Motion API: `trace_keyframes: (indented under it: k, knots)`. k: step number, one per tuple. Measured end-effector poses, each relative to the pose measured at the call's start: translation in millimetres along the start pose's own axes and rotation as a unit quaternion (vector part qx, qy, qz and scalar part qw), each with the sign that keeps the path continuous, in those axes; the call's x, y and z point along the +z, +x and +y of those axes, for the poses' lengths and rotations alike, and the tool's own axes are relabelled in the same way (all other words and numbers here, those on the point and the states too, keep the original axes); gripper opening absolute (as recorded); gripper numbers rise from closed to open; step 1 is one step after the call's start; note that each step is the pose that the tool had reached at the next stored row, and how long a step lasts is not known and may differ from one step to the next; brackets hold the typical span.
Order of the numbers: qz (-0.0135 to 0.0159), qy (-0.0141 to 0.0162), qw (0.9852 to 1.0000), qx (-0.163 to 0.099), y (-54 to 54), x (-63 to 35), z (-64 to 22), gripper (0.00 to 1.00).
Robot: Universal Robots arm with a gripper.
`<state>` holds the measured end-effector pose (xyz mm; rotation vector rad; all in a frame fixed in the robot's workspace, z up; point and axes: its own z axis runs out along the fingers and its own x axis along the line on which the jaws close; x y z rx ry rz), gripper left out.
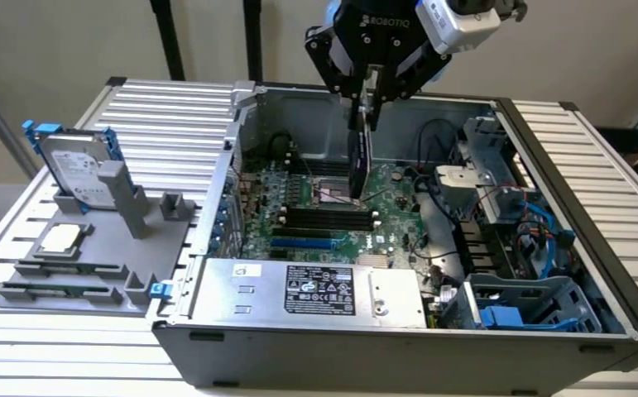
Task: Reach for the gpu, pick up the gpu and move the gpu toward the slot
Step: 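Pick up the gpu and move the gpu toward the slot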
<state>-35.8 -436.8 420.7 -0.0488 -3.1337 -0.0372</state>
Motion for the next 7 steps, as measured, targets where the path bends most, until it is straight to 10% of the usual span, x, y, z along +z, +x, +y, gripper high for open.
trace_keyframes:
  k: [7]
  knots:
    - [0.0001,0.0,1.0,0.0,0.0,0.0,0.1,0.26]
